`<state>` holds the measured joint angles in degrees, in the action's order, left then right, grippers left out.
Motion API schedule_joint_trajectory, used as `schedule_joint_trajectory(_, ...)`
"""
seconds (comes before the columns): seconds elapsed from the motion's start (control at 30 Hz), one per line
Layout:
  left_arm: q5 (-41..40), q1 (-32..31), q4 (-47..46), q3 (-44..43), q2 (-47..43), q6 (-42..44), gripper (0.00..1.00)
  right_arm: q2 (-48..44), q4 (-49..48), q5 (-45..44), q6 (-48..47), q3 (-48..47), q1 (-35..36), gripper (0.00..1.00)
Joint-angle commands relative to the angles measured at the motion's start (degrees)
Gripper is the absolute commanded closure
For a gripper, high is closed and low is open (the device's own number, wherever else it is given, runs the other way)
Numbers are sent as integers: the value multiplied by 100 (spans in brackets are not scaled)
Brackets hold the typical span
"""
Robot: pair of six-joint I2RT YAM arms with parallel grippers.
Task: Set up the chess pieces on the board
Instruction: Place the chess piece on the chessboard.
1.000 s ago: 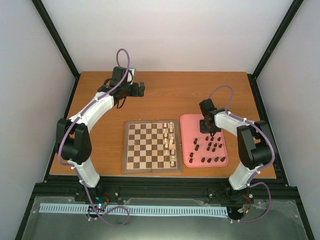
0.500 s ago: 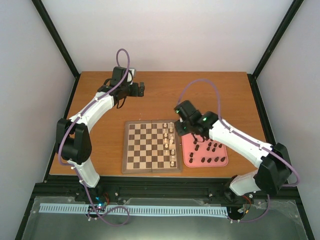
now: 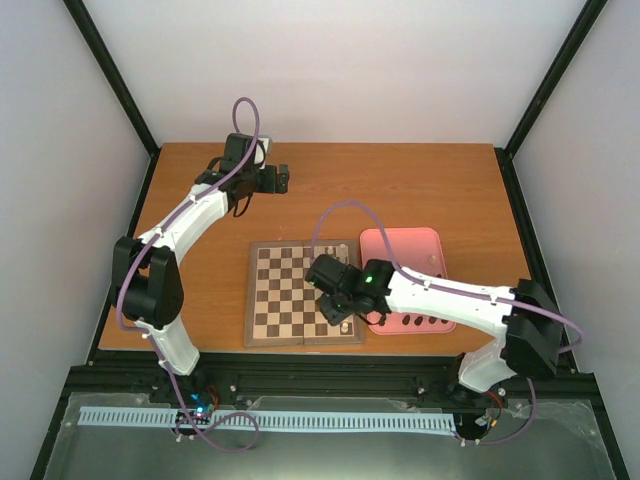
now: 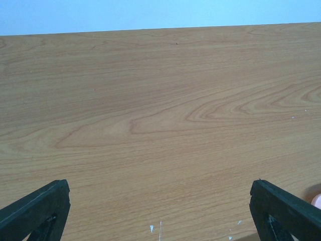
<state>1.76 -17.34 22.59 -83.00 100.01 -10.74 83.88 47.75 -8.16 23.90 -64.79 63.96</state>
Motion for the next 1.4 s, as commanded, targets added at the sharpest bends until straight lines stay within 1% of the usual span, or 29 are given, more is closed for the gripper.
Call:
schedule_joint_trajectory(0.0,8,42,7,-241,-27,-75,0,363,-303,177,254,233,206,92)
schedule_joint_trajectory(0.3,35,45,-5,-259,27,-76,0,705,-604,156,336,330,246,91)
schedule_joint_trajectory(0.5,26,42,3,-248,-11,-78,0,969,-512,42,338,234,251,91)
schedule_joint_trajectory(1.37,39,44,0,-242,-16,-68,0,1156,-606,-197,396,345,153,89)
